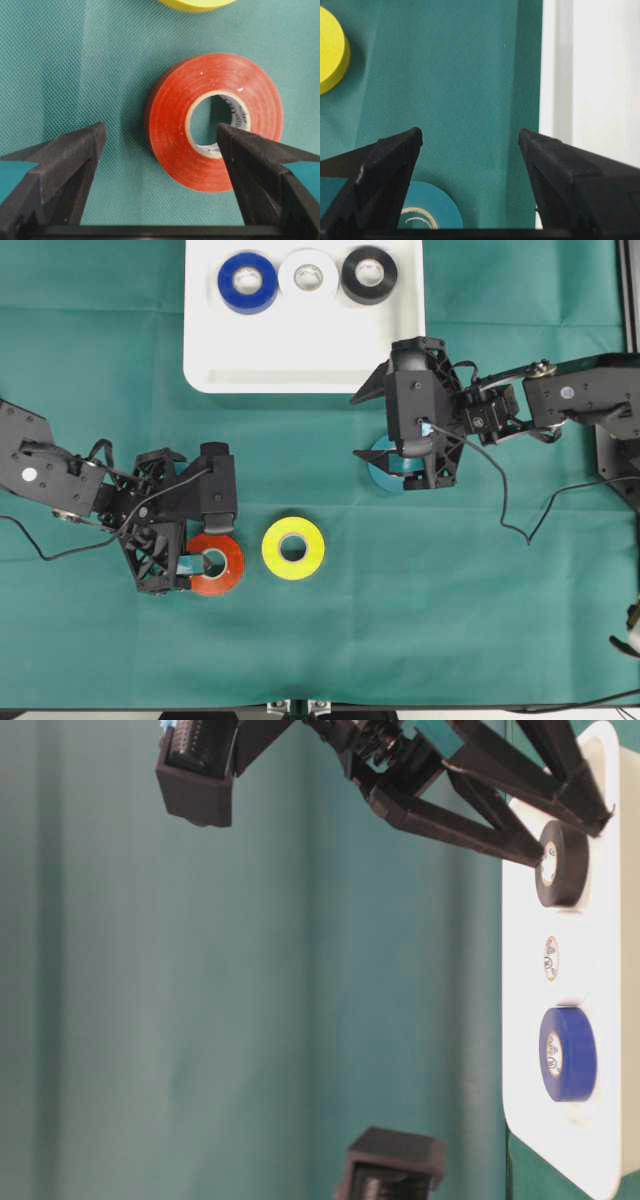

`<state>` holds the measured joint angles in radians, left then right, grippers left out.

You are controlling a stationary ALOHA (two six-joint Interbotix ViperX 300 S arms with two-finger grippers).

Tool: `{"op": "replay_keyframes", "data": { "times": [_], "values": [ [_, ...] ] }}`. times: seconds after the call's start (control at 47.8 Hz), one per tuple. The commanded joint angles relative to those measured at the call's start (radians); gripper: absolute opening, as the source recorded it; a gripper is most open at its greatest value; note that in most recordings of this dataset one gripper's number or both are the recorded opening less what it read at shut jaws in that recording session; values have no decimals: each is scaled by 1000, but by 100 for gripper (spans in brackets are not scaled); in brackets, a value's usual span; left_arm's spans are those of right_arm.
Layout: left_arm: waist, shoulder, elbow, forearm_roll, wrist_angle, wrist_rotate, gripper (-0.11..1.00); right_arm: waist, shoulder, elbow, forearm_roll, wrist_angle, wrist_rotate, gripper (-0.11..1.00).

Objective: Put the tape alternately from left to right into the white case.
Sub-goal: 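Lower the left gripper onto the red tape roll and grasp it, then lift the red tape roll and carry it into the white case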

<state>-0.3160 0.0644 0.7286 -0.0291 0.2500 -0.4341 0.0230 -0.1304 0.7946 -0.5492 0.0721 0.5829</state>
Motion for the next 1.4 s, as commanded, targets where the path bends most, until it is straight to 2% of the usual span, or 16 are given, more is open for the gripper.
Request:
{"op": "replay_keyframes", "data": {
  "times": [0.0, 0.335, 0.481, 0.544, 0.753, 0.857, 1.15, 1.38],
  "values": [
    [-5, -3, -23, 0, -5, 0, 76, 3, -11, -6, 2, -8, 3, 84],
    [-9, 34, -32, -2, -5, 0, 76, 3, -11, -5, 2, -9, 3, 84],
    [-9, 31, -34, 0, -5, 5, 71, 2, -11, -5, 2, -9, 3, 84],
    [-9, 29, -34, 0, -5, 6, 63, 2, -11, -6, 2, -9, 3, 84],
    [-9, 26, -48, 0, 26, 6, 11, 3, -11, -9, 2, -9, 3, 84],
    [-9, 26, -61, 0, 57, 9, -3, 2, -11, -11, 2, -9, 5, 84],
    [-9, 18, -69, 0, 78, 11, -4, 2, -11, -12, 2, -11, 5, 84],
    [-9, -87, -84, 2, 78, 12, -4, 2, -11, -12, 2, -11, 3, 84]
  ]
}}
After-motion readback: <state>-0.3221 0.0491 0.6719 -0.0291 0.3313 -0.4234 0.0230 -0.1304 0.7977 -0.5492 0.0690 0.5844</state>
